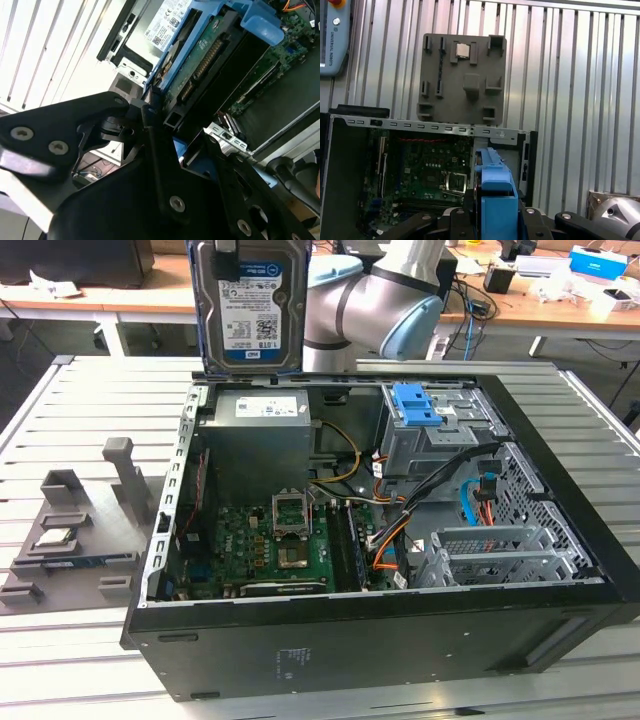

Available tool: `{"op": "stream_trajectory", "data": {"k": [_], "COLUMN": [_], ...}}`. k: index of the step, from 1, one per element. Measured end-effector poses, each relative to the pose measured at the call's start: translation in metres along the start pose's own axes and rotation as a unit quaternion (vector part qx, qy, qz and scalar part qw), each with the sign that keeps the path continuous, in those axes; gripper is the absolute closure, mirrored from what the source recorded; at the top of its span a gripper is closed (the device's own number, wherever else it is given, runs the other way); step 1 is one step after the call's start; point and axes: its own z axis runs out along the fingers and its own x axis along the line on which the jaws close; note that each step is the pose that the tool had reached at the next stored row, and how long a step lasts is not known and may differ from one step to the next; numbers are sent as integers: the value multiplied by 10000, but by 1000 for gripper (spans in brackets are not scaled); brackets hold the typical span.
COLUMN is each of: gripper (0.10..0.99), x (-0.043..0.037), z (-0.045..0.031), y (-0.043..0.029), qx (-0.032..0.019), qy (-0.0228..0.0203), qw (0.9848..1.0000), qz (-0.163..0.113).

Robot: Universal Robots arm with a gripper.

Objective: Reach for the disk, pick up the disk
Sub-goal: 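Pick up the disk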

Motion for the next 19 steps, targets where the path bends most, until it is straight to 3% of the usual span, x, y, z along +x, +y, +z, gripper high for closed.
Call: {"op": "stream_trajectory", "data": {"k": [1,3,8,9,11,14,19], "gripper": [718,718,718,718,718,718,718], "x": [9,15,44,53,60,84,102], "z": [-6,-10,-30,-36,-41,-57,-67], "y": [-95,-173,-496,-588,-671,-938,-1146], "qx": [-4,-7,-19,-23,-27,-41,-53], "qy": [0,1,5,6,7,10,14], "qw": [10000,10000,10000,10000,10000,10000,10000], "qz": [-1,0,0,0,1,0,0]}}
